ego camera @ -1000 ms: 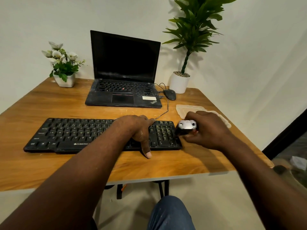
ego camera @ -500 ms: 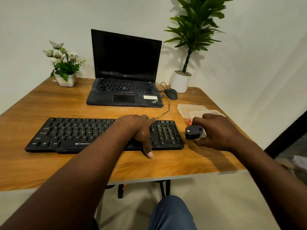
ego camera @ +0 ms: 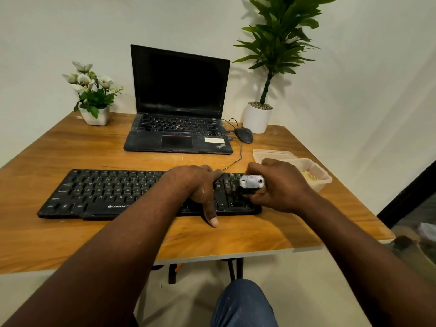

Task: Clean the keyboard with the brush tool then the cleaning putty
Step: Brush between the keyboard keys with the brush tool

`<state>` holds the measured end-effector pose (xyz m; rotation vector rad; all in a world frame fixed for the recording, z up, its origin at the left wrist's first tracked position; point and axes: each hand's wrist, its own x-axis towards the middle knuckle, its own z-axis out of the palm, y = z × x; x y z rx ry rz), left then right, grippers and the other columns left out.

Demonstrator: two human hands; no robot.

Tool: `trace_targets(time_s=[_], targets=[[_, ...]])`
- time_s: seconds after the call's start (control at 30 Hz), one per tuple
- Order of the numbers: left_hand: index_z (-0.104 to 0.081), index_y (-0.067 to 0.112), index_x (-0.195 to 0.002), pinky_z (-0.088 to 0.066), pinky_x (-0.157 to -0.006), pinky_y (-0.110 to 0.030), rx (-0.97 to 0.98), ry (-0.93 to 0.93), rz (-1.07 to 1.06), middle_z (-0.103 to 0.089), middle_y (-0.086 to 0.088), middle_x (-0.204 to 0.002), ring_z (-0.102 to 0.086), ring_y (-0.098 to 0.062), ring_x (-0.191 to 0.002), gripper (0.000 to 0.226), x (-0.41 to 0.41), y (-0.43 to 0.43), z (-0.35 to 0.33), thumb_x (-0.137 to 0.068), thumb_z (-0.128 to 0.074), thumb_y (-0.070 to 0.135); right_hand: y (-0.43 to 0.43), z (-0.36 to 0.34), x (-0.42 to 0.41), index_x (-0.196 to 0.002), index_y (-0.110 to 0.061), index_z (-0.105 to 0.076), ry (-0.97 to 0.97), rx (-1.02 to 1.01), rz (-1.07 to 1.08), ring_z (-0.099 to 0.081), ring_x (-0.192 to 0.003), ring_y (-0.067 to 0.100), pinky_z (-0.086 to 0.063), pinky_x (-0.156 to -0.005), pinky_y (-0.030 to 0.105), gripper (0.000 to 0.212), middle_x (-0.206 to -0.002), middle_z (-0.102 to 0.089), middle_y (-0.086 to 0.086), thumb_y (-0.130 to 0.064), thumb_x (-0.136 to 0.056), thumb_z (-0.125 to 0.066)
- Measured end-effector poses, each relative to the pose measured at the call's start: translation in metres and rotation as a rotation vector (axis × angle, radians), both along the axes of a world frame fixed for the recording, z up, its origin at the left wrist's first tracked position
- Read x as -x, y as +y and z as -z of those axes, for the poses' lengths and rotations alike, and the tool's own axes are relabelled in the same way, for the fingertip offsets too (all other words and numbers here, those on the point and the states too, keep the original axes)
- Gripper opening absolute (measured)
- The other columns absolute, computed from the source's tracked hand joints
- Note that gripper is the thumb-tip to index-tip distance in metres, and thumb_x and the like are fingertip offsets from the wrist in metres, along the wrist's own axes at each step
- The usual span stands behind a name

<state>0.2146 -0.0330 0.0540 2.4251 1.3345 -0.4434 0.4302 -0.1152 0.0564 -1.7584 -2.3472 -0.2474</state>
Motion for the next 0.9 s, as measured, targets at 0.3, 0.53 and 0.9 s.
trace_targets(time_s=[0.3,0.53,0.9], targets=[[0.002,0.037,-0.164,-0.029,-0.119,-0.064,-0.006,0.010,0.004,-0.009,0.007,-0.172,-0.016,-0.033,-0.156,0.148,-0.001,-0.001,0.000,-0.053,-0.094,0.060,-0.003,-0.010,-0.012,-0.110,-0.034,-0.057,0.031,-0.064,0.086,-0.051,-0.078,0.018,-0.029,-0.058,0.030,0.043,-0.084,-0.053,-0.008,-0.046,-0.077,-0.081],[-0.006,0.041,-0.163,-0.031,-0.118,-0.063,0.017,0.001,-0.007,-0.013,0.010,-0.170,-0.019,-0.031,-0.154,0.141,0.000,-0.005,-0.005,-0.054,-0.096,0.057,0.014,-0.002,0.029,-0.112,-0.035,-0.054,-0.036,-0.017,-0.023,-0.047,-0.083,0.014,-0.036,-0.063,0.031,0.041,-0.091,-0.053,-0.009,-0.047,-0.080,-0.077],[0.001,0.038,-0.164,-0.029,-0.119,-0.063,0.009,-0.006,-0.003,-0.009,0.010,-0.171,-0.016,-0.032,-0.155,0.148,0.000,0.000,0.000,-0.053,-0.095,0.059,0.007,-0.004,-0.016,-0.104,-0.039,-0.057,0.095,-0.021,-0.012,-0.054,-0.079,0.017,-0.045,-0.062,0.034,0.041,-0.086,-0.059,-0.008,-0.049,-0.074,-0.083]])
